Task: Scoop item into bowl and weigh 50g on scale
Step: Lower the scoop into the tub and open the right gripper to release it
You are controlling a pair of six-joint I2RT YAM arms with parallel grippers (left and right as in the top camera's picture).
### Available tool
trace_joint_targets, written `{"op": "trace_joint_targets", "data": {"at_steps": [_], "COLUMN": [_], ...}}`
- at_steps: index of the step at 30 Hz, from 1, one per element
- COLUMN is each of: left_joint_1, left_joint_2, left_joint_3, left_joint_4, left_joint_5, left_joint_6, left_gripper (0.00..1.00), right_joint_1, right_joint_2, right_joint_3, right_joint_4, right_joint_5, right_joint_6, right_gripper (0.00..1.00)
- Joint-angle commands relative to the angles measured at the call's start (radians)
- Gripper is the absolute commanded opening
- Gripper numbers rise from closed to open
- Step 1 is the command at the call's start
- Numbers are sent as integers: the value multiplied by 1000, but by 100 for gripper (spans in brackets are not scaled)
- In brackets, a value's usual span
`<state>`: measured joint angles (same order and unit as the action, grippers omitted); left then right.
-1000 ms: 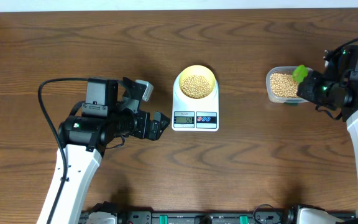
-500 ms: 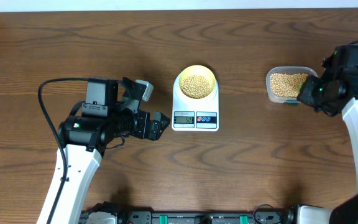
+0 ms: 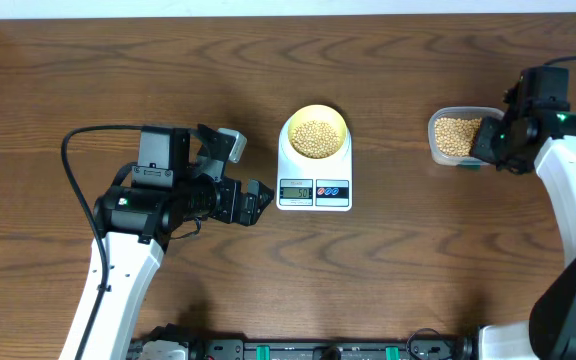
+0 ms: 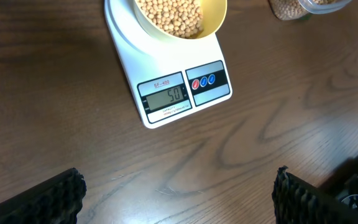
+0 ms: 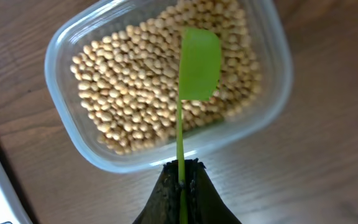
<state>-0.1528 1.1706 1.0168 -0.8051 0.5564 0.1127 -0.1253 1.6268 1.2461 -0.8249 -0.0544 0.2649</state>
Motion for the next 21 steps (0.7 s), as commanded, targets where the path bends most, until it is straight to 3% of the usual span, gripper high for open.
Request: {"op": "trace_joint_targets", "data": {"at_steps": [1,9,13,21], "left_joint_1": [-2,-2,-2,-2], "left_joint_2": [0,0,0,0], "left_joint_3": [2,2,2,2], "left_joint_4": [-2,-2,-2,-2], "left_joint_5": [16,16,16,16], "left_joint_6": [18,18,18,18], "left_gripper": [98,98,98,98], "right_joint_1": [11,11,11,11], "right_joint_2": [12,15,15,15], "right_joint_3": [1,1,1,1], "right_joint_4": [16,21,21,21], "right_joint_5": [-27,-27,-27,-26], "right_joint_6": [-15,-15,-15,-15], "right_gripper": [4,10,41,61]}}
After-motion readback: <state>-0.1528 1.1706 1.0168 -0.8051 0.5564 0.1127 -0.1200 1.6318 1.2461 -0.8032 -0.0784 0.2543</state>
